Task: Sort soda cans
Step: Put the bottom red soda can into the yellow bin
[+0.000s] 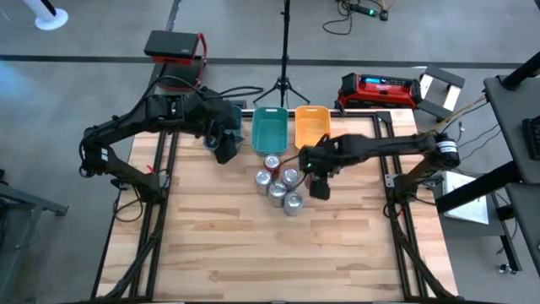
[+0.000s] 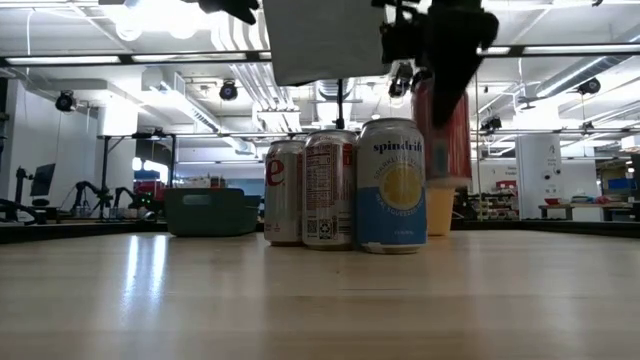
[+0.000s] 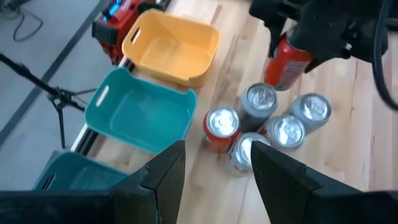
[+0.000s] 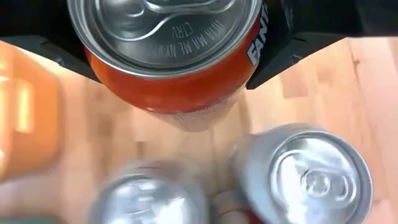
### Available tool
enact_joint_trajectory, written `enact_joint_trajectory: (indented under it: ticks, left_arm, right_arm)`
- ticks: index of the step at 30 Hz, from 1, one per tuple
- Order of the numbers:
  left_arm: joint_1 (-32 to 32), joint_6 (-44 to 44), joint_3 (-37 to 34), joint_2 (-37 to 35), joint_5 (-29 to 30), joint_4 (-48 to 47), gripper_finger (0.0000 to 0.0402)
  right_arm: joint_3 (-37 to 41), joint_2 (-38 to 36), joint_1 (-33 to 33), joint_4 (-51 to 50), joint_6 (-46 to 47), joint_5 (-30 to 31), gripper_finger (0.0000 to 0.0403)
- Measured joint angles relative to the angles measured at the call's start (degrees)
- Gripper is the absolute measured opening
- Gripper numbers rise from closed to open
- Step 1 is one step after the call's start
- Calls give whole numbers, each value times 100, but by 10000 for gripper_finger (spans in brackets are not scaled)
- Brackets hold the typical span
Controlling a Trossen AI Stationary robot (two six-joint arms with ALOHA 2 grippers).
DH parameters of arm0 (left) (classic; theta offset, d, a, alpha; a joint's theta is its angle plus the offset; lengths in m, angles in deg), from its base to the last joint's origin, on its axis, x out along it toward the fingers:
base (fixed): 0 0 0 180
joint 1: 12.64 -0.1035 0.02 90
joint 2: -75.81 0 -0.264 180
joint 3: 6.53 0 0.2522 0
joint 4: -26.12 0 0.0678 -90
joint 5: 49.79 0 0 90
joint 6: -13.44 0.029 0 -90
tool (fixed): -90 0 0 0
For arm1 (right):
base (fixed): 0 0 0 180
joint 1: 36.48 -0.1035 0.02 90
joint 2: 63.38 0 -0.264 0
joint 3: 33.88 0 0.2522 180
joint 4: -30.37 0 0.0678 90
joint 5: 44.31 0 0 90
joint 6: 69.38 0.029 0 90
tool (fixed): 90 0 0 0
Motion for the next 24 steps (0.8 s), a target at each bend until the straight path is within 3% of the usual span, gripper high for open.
enact_joint_trajectory:
  ticks: [10, 24]
  left_arm:
    - [-4, 279, -40, 0, 0, 476, 167]
    - [17, 62, -554, -1, -6, 498, 167]
  right_arm:
    - [-687, -417, 907, -234, 686, 586, 300]
    - [-754, 685, 3095, 227, 1238, 565, 301]
